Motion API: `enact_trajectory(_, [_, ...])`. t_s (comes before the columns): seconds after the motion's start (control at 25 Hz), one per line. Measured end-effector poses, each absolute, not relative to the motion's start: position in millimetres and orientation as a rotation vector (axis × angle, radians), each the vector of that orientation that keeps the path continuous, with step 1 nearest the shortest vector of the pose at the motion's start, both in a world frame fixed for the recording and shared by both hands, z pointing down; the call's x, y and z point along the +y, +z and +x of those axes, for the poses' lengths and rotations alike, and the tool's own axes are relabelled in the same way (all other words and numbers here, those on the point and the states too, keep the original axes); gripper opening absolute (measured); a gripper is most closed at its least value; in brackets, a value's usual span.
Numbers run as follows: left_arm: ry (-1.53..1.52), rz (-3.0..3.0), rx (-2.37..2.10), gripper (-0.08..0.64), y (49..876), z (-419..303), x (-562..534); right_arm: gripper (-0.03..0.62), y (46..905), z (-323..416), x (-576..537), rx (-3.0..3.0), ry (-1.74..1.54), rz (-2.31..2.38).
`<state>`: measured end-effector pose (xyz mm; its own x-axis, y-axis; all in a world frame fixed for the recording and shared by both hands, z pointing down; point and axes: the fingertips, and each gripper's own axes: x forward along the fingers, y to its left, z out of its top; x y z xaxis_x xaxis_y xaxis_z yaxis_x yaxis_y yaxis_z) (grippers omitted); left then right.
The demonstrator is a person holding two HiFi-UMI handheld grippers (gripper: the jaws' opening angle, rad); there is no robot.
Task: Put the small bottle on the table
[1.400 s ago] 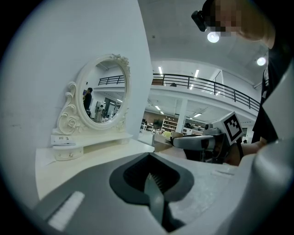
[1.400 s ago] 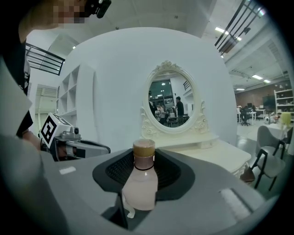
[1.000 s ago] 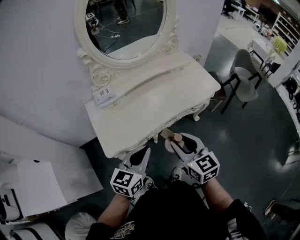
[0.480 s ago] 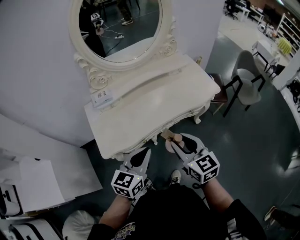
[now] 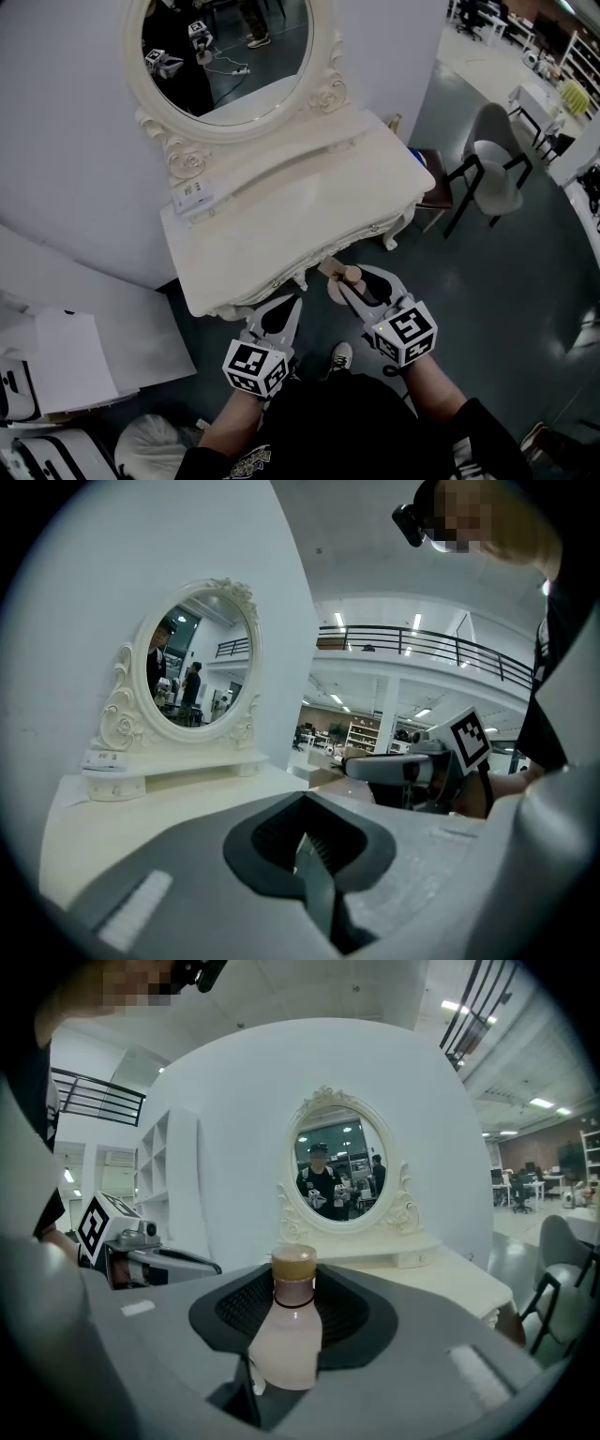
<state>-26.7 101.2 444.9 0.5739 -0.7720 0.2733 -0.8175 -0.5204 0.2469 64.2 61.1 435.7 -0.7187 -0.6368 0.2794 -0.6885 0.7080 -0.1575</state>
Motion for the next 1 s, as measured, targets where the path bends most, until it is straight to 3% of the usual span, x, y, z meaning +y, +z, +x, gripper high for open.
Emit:
enact_trajectory(0.48, [0.208,2.438,-1.328,0.0,447,11,96,0.167,442,103,51,-2.723,0.389,1.021])
enact_trajectory(1.0, [0.232,2.435,-1.314,0.0,451,4,69,0.167,444,97,24,-2.719,0.407,1.026])
